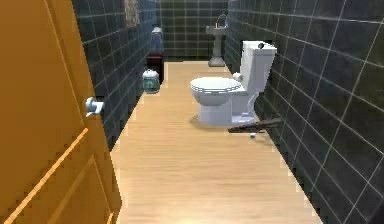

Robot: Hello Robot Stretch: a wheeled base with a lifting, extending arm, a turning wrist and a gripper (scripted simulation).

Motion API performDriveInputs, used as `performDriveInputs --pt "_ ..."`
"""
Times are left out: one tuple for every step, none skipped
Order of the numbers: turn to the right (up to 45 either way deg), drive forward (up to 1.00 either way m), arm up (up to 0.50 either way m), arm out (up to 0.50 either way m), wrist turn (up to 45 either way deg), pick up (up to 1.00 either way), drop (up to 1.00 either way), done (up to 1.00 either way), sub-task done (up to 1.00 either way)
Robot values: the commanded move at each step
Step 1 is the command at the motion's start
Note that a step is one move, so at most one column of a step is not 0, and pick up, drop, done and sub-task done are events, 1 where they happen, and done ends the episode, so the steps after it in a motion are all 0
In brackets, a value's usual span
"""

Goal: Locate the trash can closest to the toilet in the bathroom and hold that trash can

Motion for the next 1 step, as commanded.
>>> performDriveInputs --pt "0.0 1.0 0.0 0.0 0.0 0.0 0.0 0.0 0.0"
